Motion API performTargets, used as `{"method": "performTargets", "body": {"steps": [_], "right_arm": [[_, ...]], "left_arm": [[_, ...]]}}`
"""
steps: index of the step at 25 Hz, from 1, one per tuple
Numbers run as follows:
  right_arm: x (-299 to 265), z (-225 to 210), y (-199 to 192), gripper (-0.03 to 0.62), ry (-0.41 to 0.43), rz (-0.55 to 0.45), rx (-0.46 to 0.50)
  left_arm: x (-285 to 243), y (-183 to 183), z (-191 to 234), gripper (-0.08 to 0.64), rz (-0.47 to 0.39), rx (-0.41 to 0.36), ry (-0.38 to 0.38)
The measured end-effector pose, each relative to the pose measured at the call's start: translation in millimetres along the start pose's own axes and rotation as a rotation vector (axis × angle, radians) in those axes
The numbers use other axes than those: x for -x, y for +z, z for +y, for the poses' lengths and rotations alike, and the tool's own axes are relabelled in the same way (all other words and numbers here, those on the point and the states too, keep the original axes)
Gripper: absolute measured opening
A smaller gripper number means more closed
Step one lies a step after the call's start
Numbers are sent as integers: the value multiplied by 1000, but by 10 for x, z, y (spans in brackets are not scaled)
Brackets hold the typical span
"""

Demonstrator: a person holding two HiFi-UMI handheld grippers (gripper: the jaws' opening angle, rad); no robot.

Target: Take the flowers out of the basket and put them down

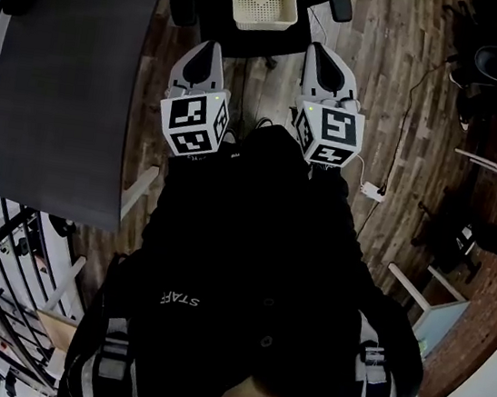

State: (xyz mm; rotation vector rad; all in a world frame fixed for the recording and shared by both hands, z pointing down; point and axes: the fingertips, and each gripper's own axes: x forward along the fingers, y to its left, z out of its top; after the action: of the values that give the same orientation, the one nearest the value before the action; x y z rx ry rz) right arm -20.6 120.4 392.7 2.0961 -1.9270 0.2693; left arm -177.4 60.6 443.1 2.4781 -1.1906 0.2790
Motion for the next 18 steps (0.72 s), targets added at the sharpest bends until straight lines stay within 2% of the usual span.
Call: {"method": "performTargets", "body": {"steps": [7, 12, 15, 18], "right_arm": [[-414, -291, 27, 12, 27, -4, -5], [-888, -543, 169, 12, 57, -19, -1], [-1159, -725, 308, 12, 95, -32, 11], [-1414, -886, 356, 12, 130, -27, 16]], "left_arm": [[-399, 59, 4, -2, 7, -6, 40], [-814, 302, -14, -2, -22, -74, 78], [-1173, 493, -153, -2, -47, -65, 78], [-1528, 542, -260, -2, -34, -59, 90]]}}
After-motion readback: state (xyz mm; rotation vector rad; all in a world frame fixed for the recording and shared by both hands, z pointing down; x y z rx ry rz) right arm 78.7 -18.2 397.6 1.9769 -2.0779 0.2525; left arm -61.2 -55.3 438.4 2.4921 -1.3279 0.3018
